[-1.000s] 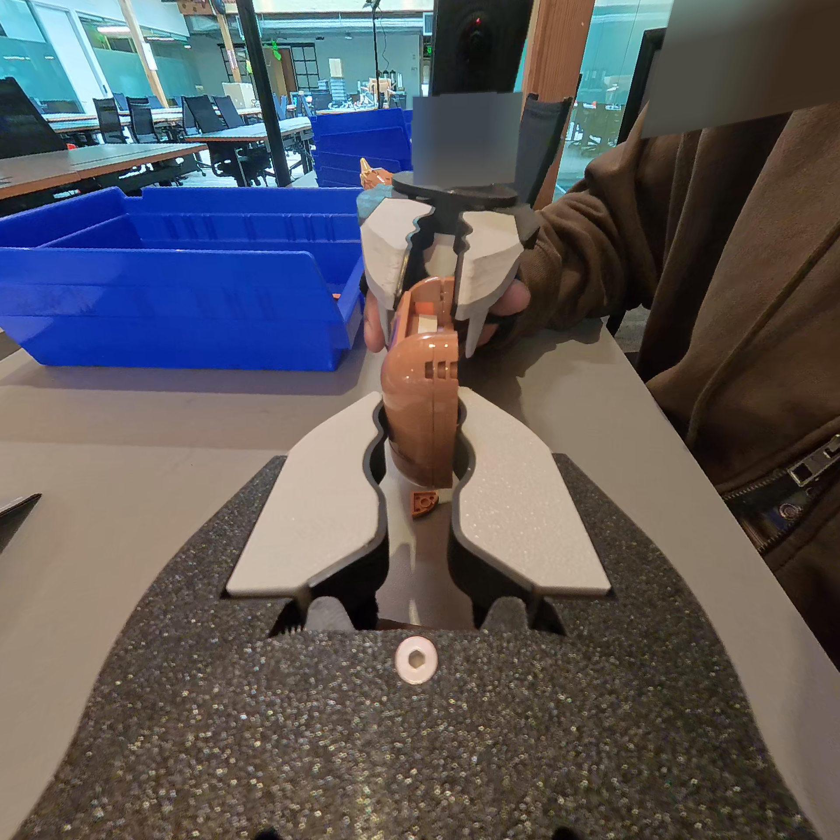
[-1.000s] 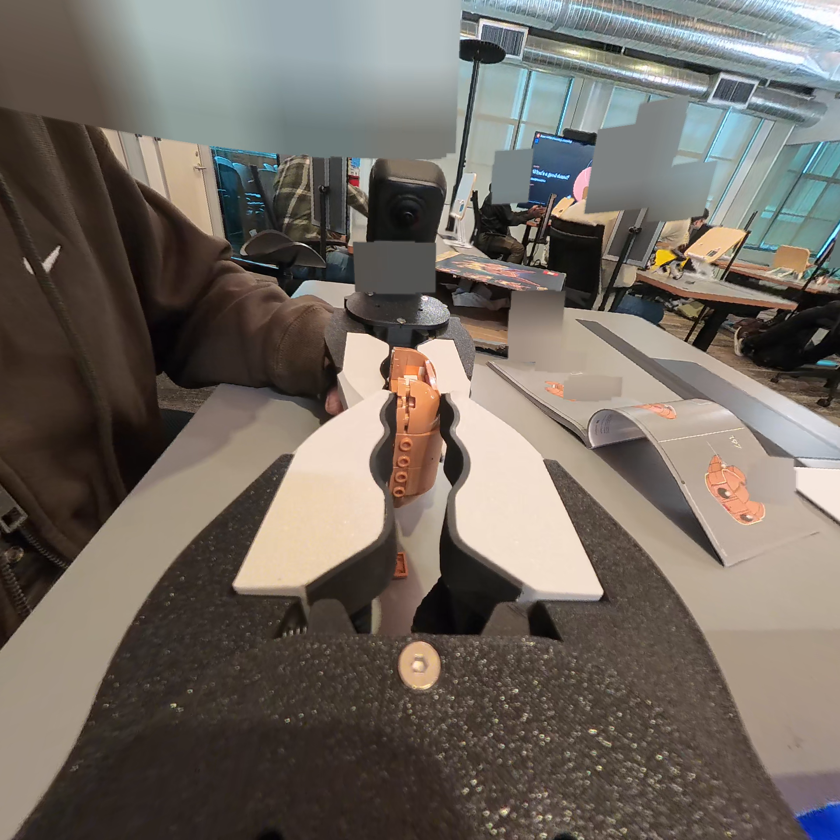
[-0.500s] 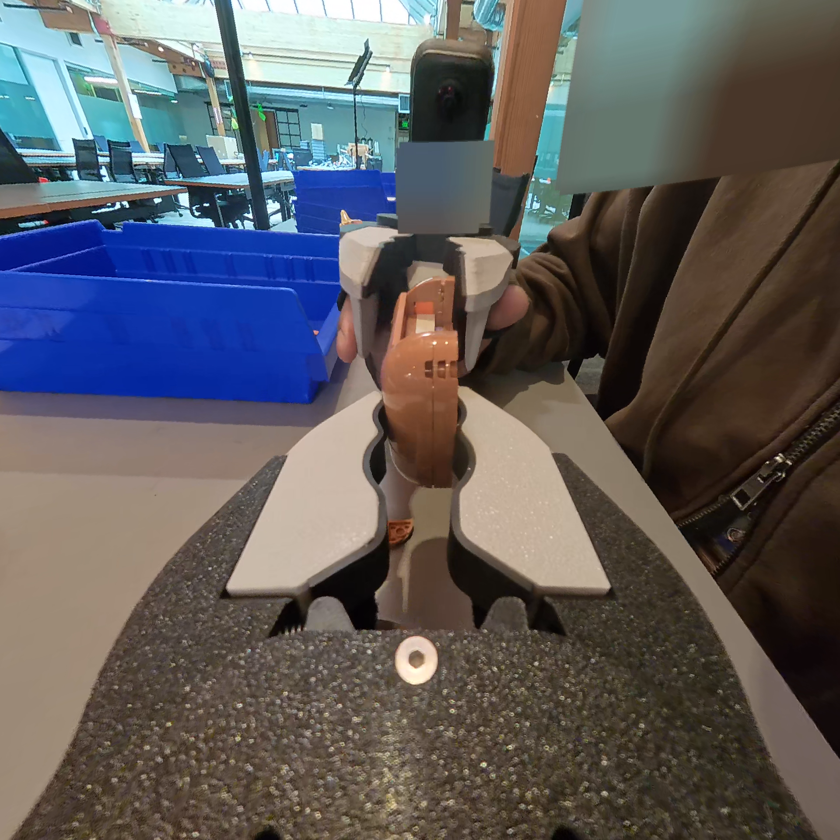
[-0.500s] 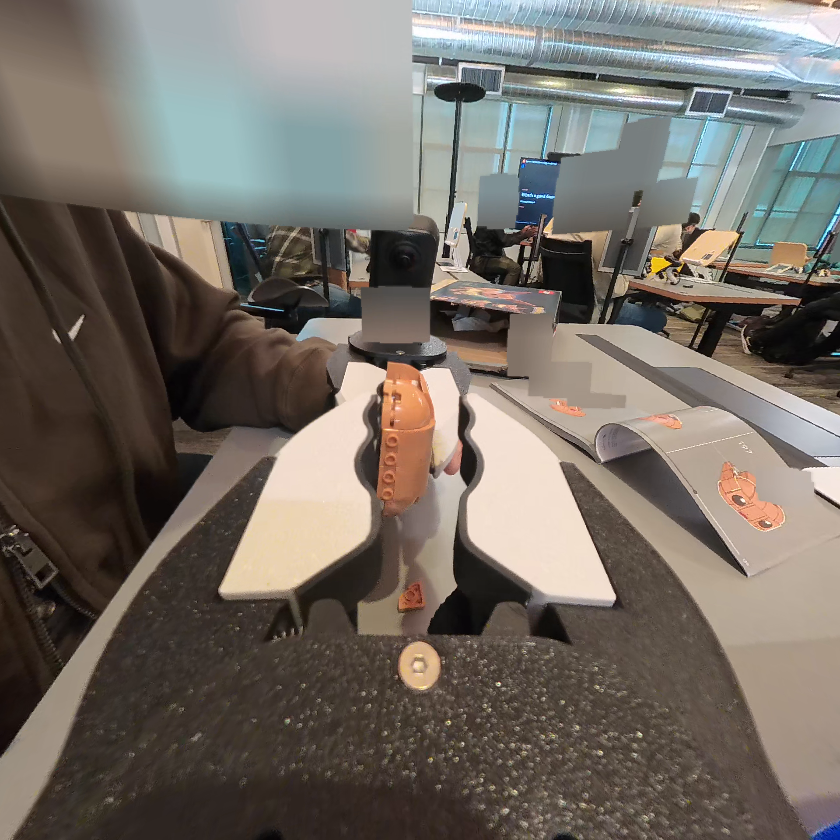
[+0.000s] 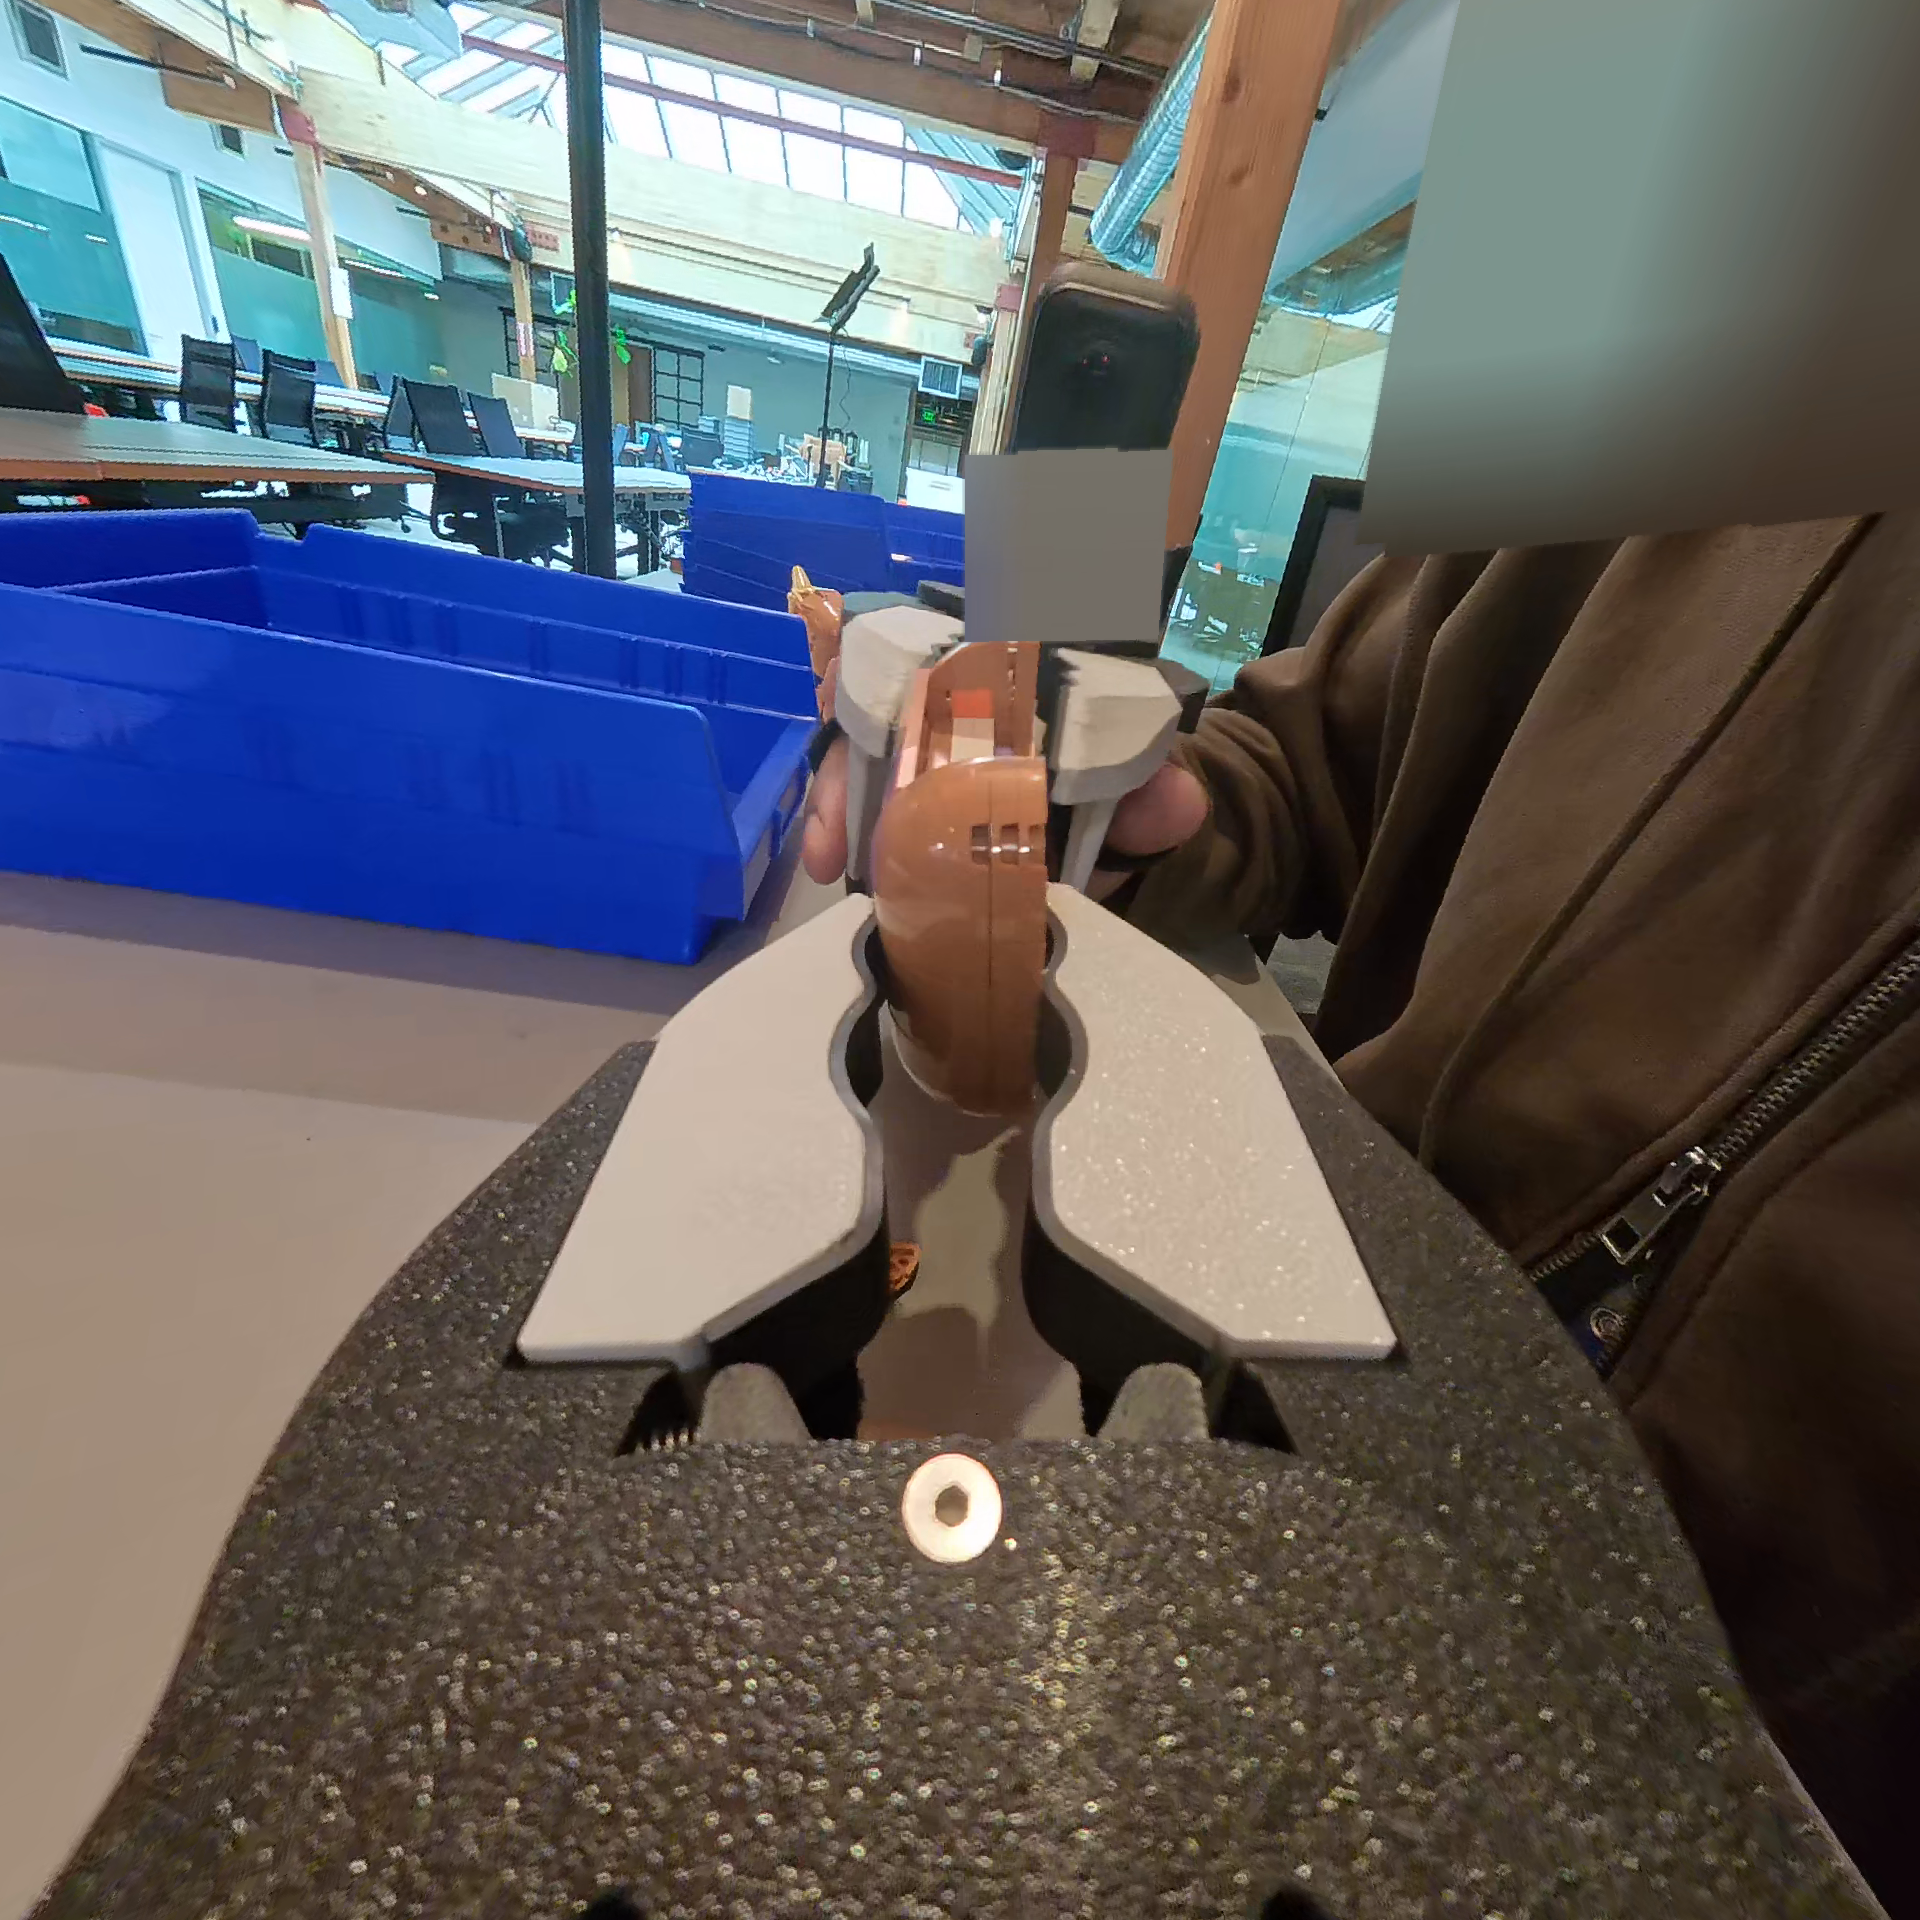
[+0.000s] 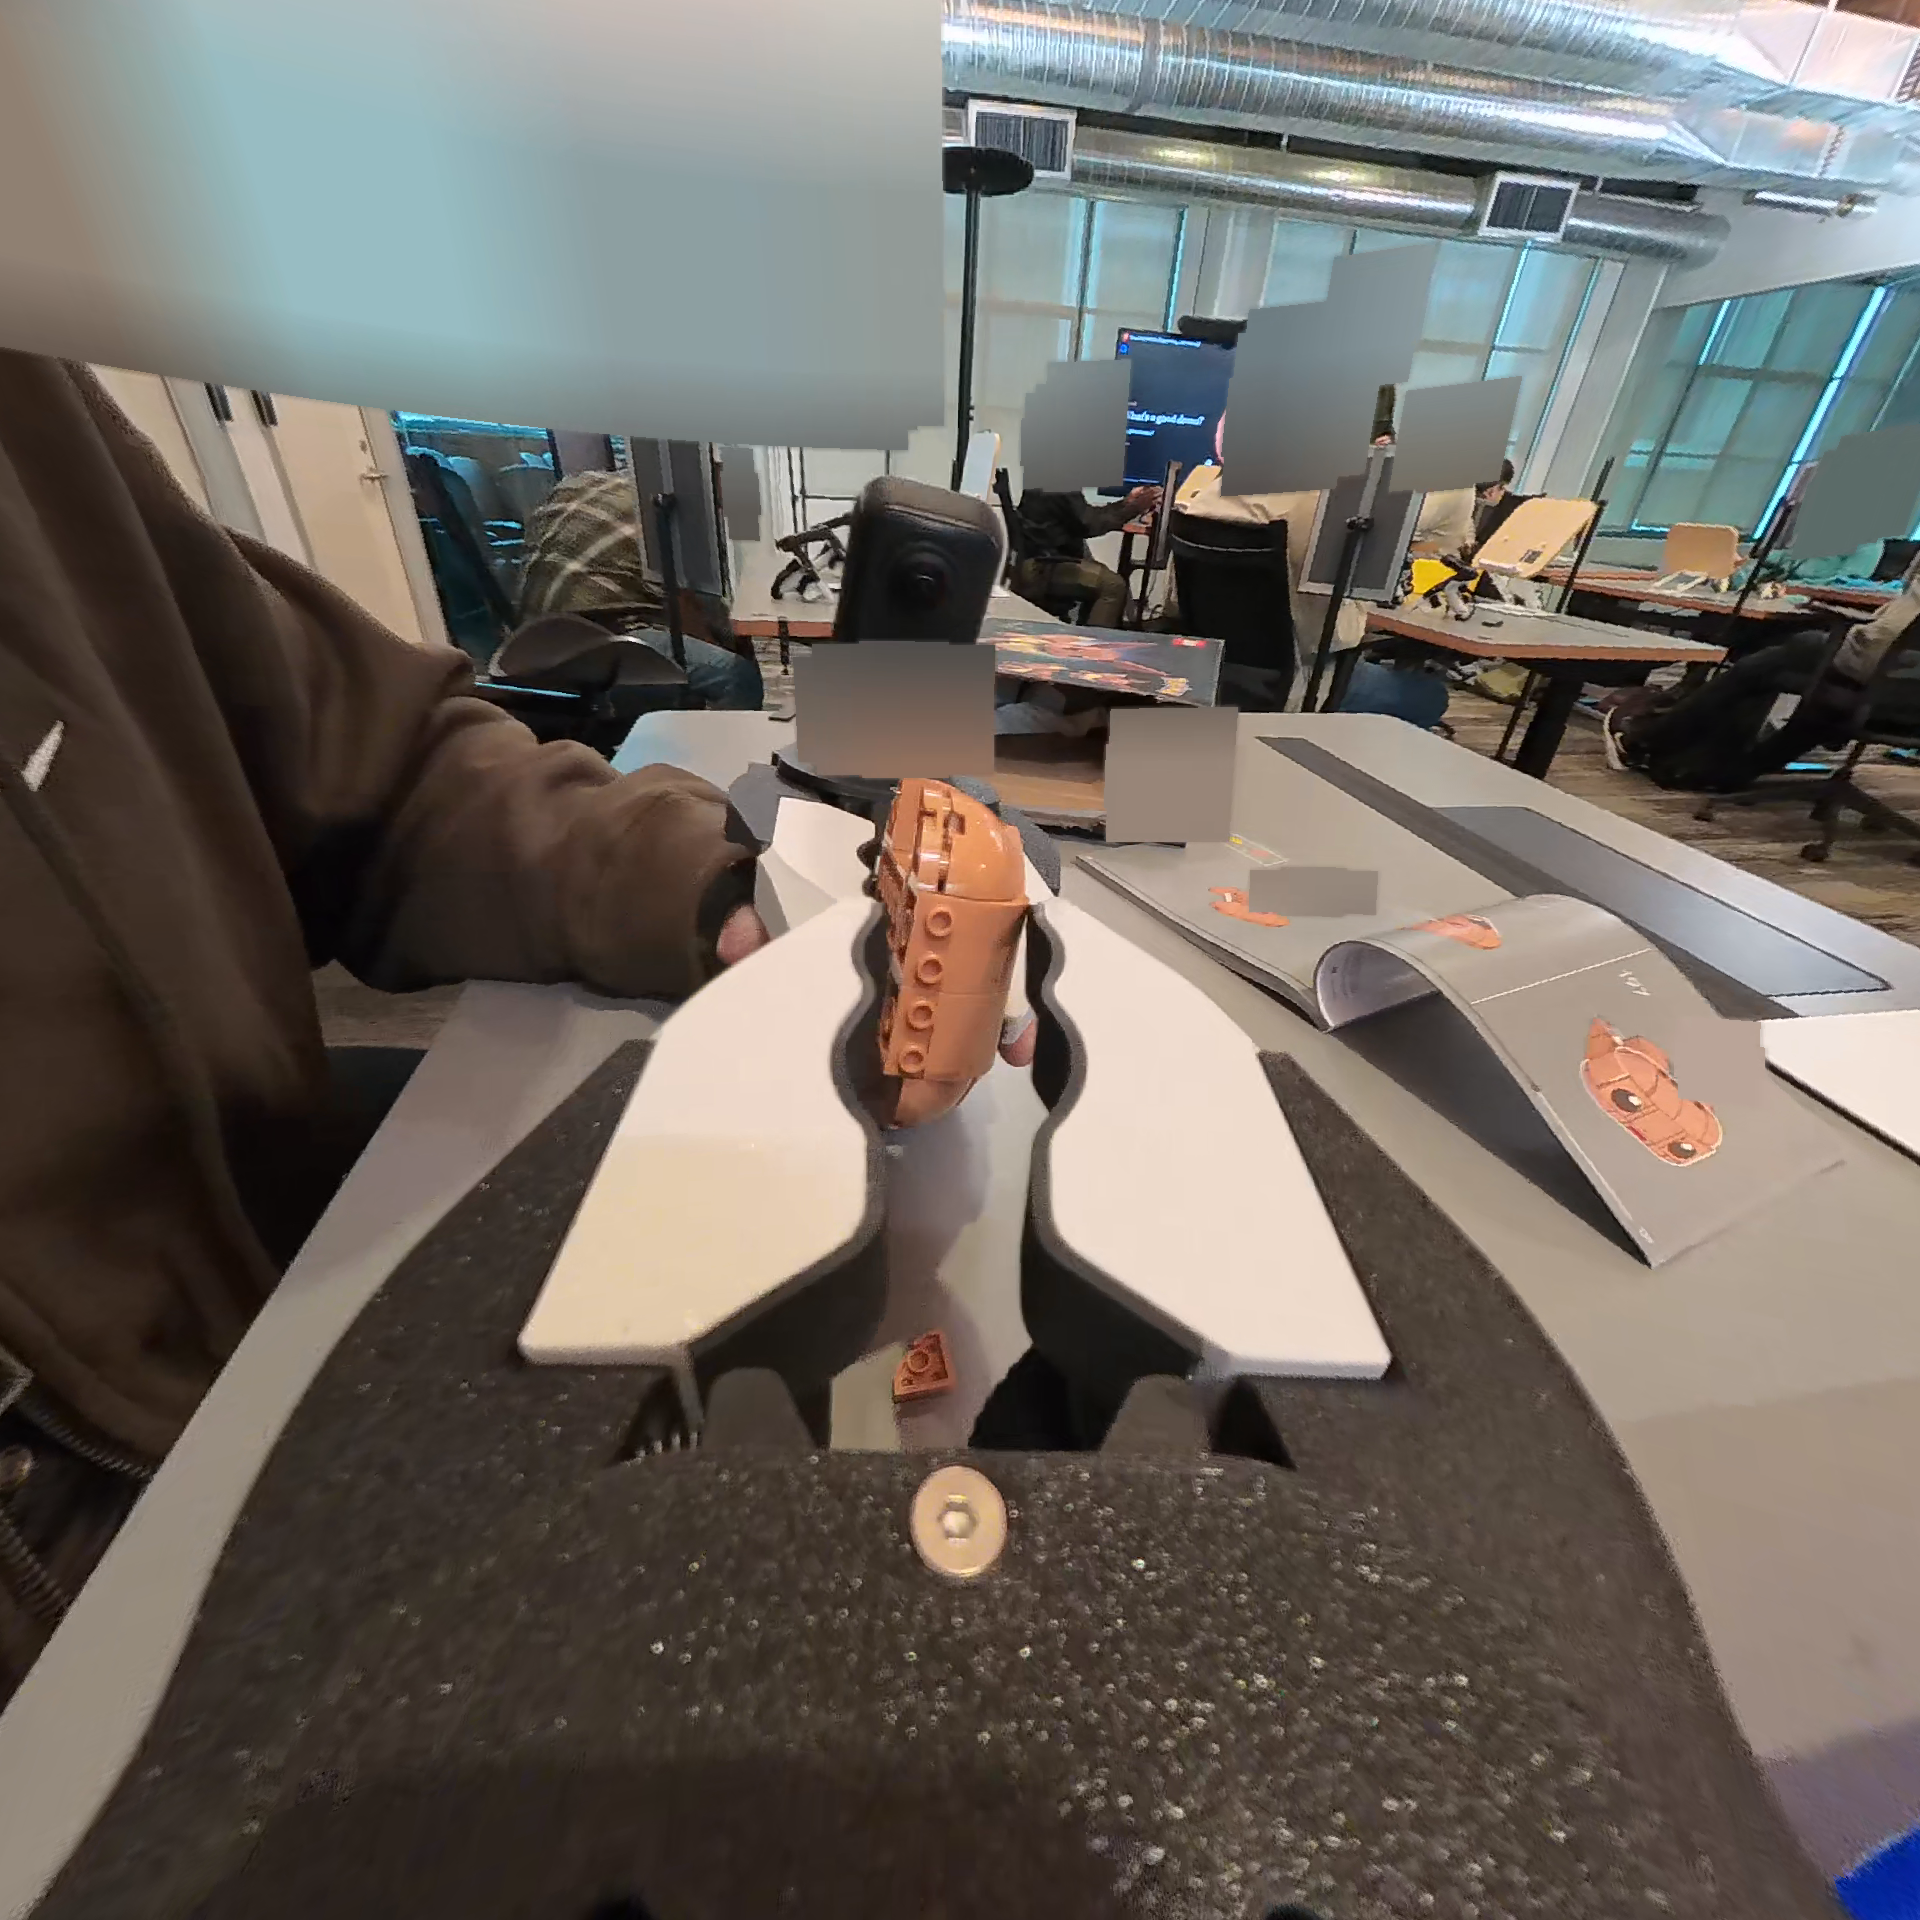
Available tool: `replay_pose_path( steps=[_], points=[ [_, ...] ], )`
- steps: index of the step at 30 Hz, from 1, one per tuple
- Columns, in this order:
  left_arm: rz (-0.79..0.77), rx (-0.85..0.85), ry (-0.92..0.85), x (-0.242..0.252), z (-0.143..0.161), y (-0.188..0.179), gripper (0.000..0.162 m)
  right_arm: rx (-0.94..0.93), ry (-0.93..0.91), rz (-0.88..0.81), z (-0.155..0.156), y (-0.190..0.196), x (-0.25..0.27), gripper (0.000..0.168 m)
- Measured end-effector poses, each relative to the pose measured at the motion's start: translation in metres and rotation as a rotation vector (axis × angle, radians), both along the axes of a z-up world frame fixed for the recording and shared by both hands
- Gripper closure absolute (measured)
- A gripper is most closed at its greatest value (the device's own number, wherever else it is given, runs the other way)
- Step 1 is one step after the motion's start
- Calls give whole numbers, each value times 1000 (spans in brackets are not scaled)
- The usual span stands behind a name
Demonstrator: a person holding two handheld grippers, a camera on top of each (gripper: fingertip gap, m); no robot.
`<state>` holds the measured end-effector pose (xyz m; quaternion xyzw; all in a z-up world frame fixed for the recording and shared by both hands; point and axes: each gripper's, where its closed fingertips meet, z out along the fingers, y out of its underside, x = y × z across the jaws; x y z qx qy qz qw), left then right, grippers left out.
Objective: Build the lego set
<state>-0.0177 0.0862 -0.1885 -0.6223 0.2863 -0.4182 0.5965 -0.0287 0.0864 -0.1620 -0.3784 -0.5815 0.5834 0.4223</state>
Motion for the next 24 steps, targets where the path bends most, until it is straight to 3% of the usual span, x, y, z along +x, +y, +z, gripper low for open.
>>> replay_pose_path(
  steps=[24],
  points=[
    [-15,44,12,4,1,-4,136,91,62,-23,3,-7,3,146]
  ],
)
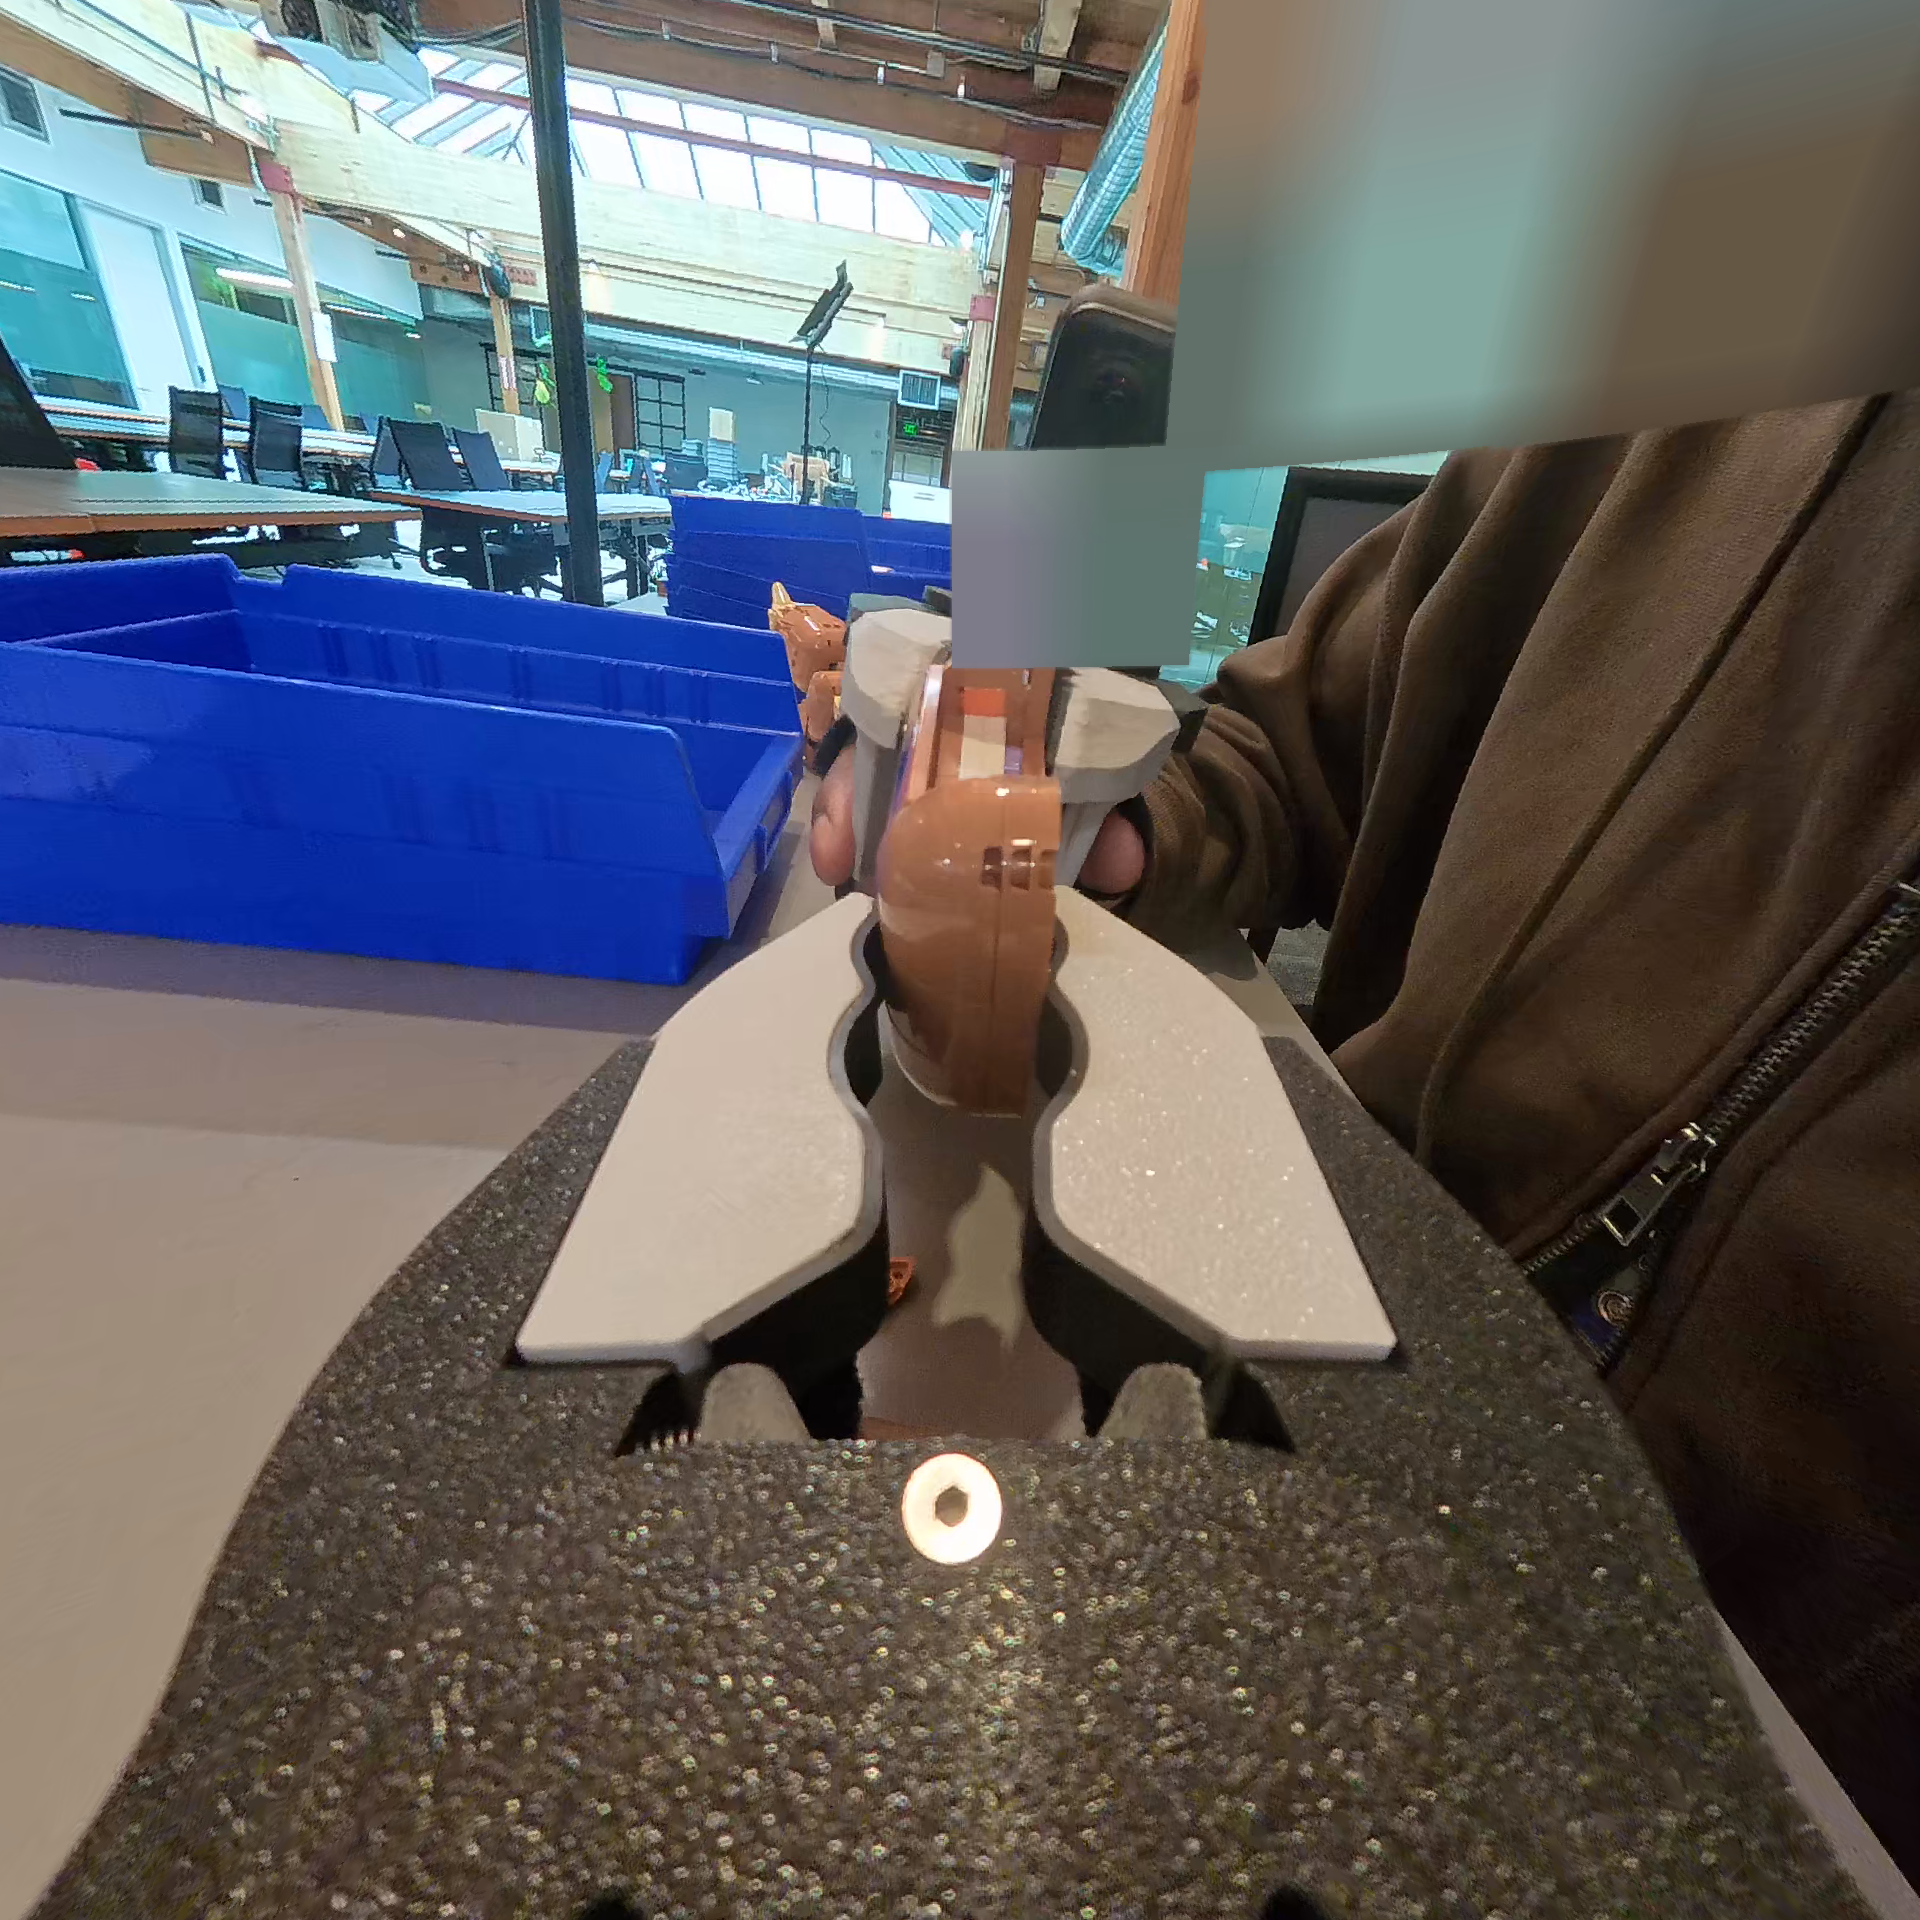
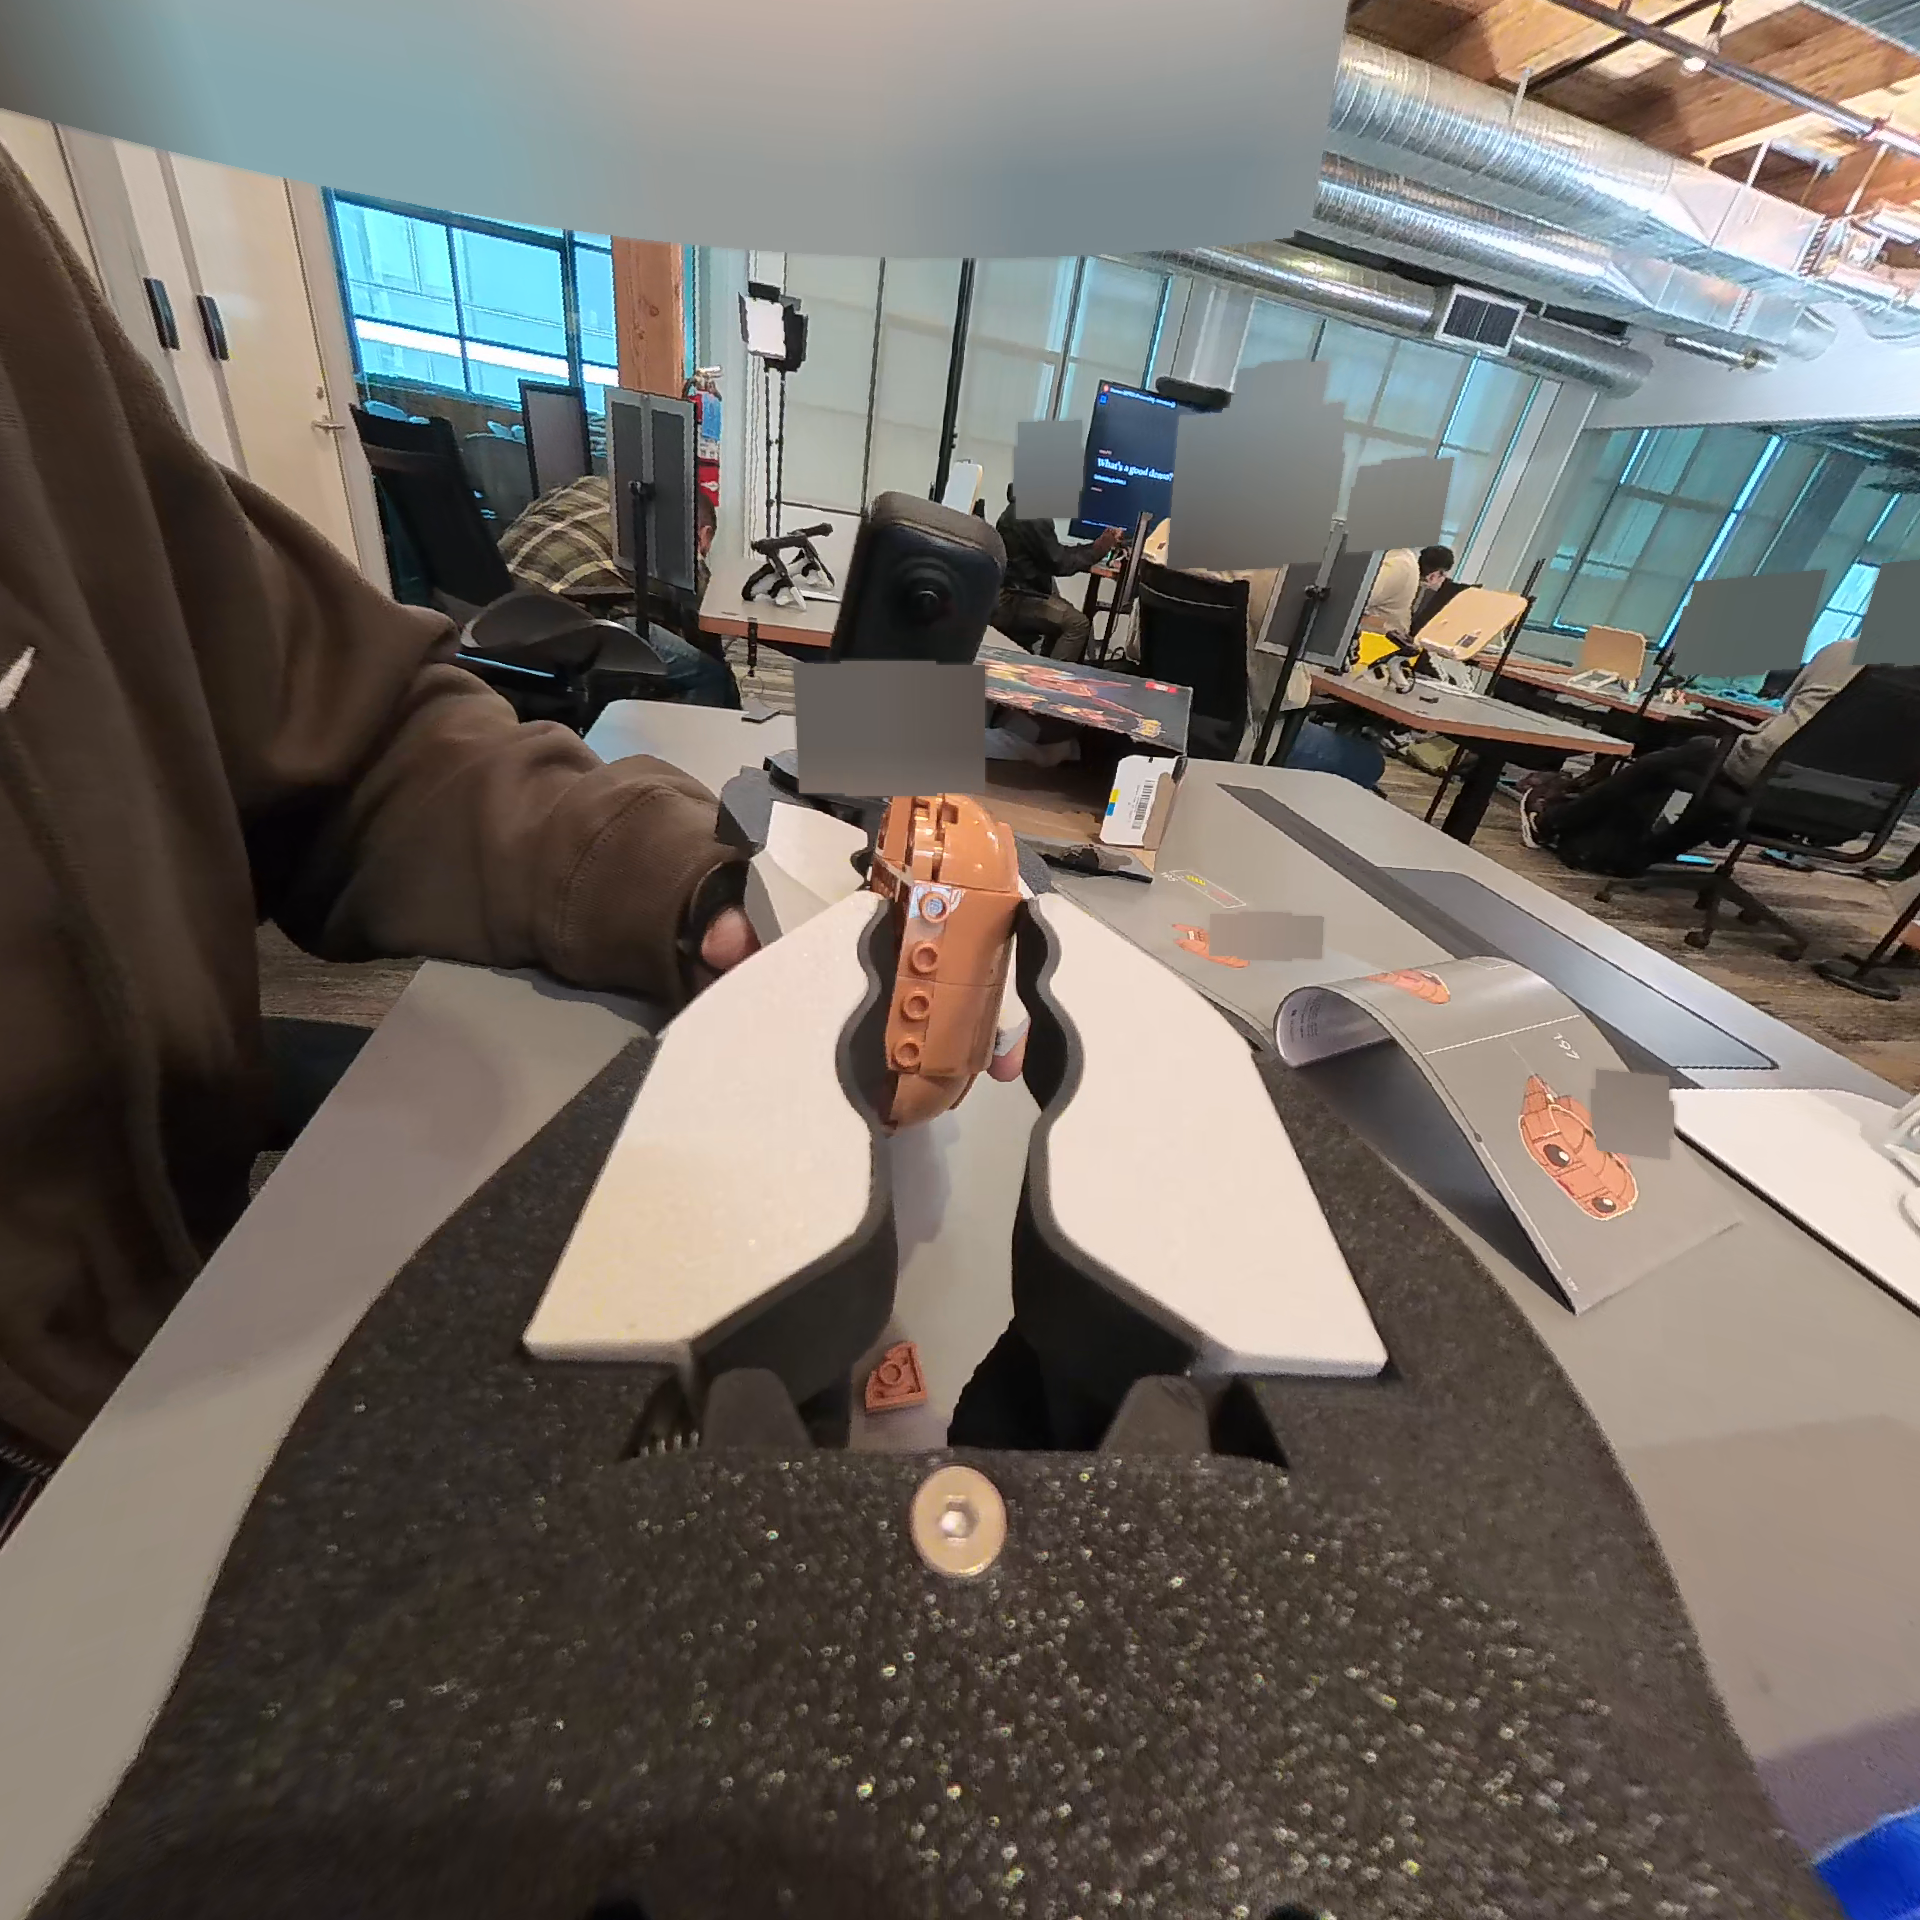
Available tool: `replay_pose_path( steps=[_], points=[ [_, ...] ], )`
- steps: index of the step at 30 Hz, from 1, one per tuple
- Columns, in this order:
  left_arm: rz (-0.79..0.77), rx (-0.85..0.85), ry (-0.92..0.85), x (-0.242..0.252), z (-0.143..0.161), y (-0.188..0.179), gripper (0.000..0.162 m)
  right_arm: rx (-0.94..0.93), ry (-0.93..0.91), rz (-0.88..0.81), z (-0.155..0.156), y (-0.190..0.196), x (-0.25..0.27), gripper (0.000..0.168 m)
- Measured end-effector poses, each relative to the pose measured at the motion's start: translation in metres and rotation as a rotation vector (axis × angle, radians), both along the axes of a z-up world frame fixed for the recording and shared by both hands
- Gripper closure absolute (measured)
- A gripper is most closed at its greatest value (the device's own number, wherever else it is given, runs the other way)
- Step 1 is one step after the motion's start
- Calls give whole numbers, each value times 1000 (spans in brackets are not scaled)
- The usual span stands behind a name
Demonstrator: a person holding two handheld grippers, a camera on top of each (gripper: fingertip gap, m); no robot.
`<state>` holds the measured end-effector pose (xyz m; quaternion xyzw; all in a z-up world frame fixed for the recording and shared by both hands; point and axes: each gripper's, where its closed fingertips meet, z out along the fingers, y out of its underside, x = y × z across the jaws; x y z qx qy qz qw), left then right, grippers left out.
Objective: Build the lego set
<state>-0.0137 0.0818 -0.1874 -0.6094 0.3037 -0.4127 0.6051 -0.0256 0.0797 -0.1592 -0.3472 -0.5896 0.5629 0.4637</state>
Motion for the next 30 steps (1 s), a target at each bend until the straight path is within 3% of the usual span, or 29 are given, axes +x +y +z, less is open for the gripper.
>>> replay_pose_path(
  steps=[9,12,14,19,30],
  points=[
    [20,57,46,0,0,-1,136,73,9,-9,0,-2,2,145],
    [39,83,100,1,-4,0,136,128,36,-17,4,-2,6,130],
    [39,85,120,2,-6,0,136,126,58,-6,9,-3,9,129],
    [41,84,136,2,-8,0,136,167,43,-3,5,-5,9,148],
    [33,80,150,3,-9,-1,136,139,34,12,4,-5,10,153]
  ],
)
